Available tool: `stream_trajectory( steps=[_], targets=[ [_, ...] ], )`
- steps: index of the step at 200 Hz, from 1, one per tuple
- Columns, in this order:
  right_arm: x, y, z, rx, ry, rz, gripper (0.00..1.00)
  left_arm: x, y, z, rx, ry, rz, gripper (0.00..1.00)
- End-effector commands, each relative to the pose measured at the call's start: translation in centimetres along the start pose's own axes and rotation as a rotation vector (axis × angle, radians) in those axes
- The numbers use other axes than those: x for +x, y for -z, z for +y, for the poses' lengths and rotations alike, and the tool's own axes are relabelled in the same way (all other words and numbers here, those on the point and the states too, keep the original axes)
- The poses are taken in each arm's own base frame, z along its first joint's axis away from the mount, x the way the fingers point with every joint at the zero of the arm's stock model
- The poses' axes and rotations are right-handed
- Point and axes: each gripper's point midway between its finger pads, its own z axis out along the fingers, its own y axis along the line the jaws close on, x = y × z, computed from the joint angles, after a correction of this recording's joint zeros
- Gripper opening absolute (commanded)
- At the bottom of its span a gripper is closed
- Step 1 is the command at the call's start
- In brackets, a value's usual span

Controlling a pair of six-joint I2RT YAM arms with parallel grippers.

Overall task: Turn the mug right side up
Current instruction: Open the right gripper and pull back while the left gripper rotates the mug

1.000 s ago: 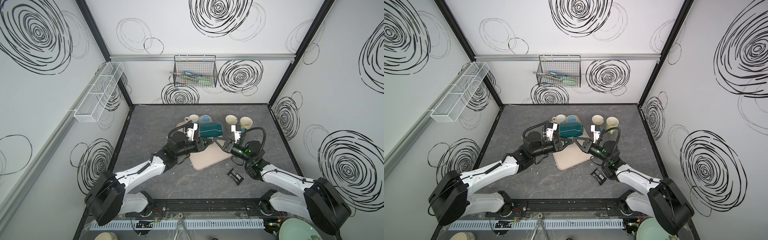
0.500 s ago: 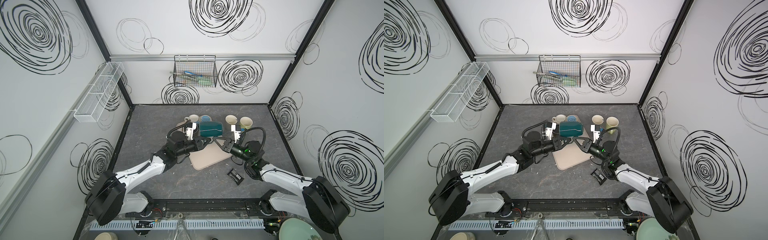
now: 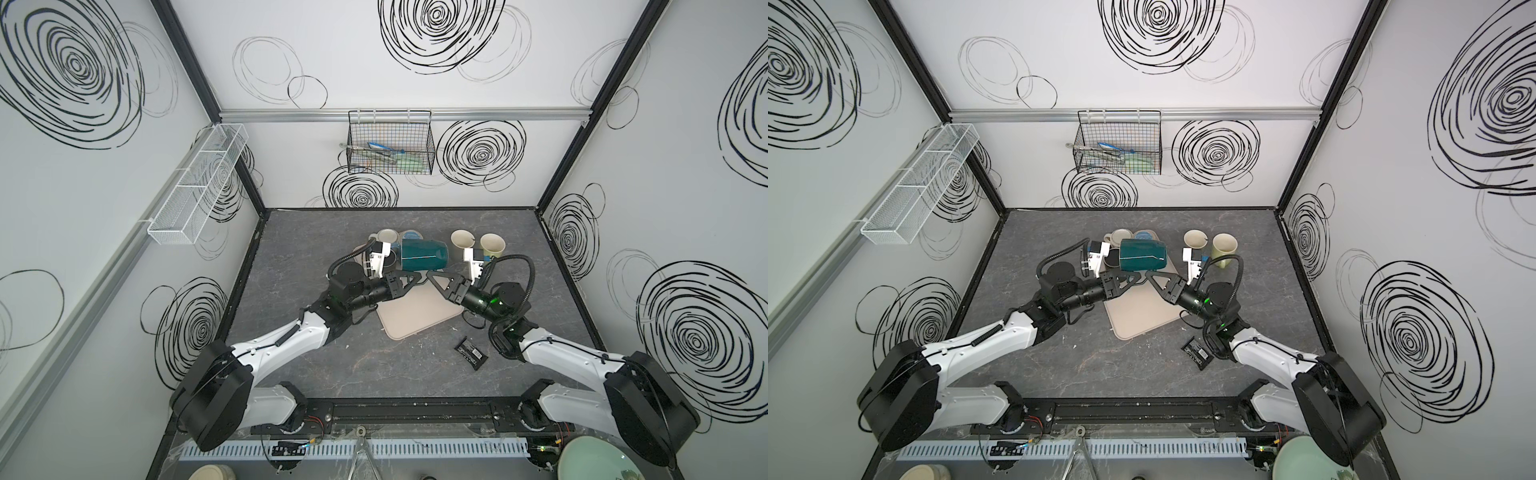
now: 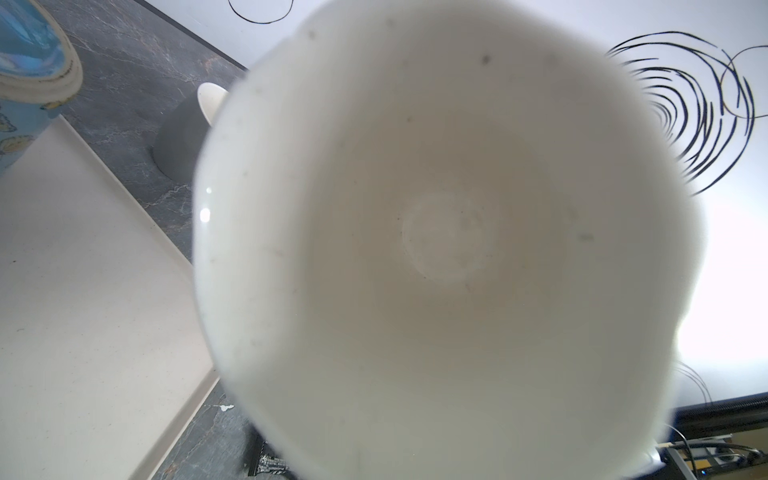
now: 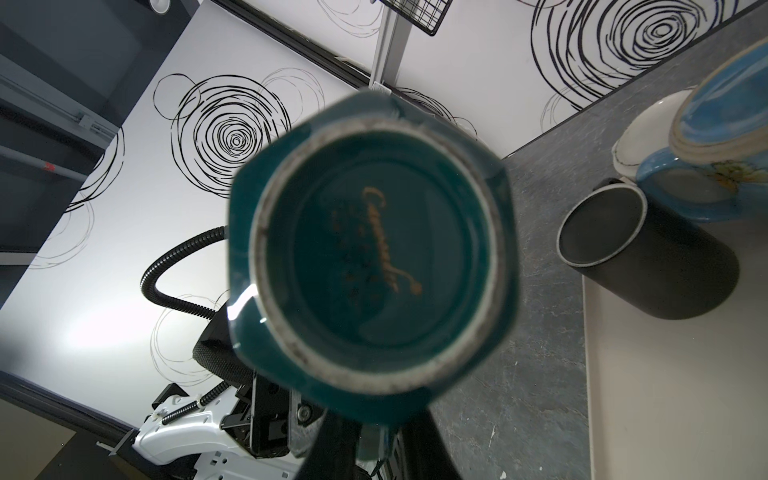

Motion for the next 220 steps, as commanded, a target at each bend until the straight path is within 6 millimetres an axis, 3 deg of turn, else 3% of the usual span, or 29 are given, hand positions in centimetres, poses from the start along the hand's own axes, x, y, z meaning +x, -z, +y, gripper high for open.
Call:
stream_trajectory(
  steps=[1,61,138,178,220],
  targets=[
    [1.0,-0.2,-1.1,0.024,0.014,0.037,0.0,-1.8,0.6,-6.7,0.231,-0.127,-0.05,0.0],
    [1.2,-0.5,-1.7,0.043,0.008,0.051,0.0,-1.9,0.5,-7.2,0.202,-0.195,-0.046,0.0],
    [1.1,-0.7,-1.4,0.042,0.017,0.061,0.0,-2.5,0.5,-5.2,0.066,-0.194,-0.065,0.0],
    [1.1,-0.7,-1.4,0.042,0.017,0.063,0.0,-2.5,0.7,-5.2,0.053,-0.221,-0.067,0.0],
    [1.2,-0.6,-1.3,0.039,0.021,0.066,0.02,-3.1,1.0,-3.5,-0.058,-0.231,-0.088,0.0]
  ],
)
